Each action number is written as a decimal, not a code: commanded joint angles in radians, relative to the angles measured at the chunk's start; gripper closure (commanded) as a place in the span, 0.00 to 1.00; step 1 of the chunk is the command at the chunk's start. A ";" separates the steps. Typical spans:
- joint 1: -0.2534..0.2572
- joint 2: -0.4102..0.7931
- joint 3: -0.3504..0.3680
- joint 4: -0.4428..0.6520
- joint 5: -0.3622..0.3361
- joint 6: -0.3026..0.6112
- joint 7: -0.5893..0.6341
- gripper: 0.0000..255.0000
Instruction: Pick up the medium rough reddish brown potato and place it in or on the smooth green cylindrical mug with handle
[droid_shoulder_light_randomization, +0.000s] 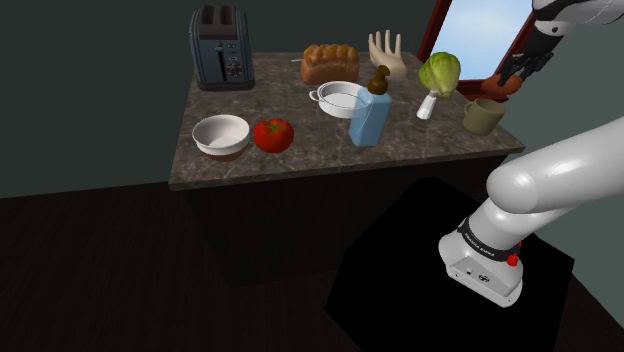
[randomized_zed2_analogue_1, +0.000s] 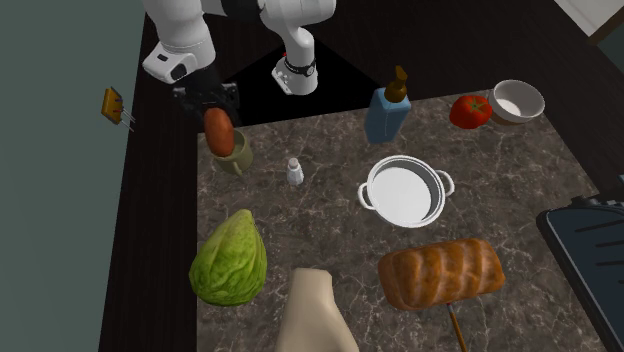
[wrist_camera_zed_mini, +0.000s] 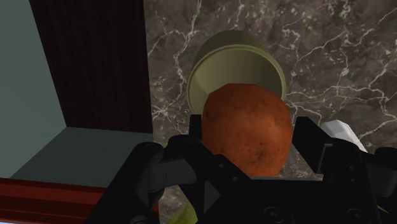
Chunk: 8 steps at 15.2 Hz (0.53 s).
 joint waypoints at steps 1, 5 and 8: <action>-0.002 0.004 -0.007 -0.025 -0.003 0.030 -0.001 1.00; -0.001 0.023 -0.022 -0.064 -0.003 0.087 -0.003 1.00; 0.001 0.038 -0.032 -0.088 -0.002 0.125 -0.006 1.00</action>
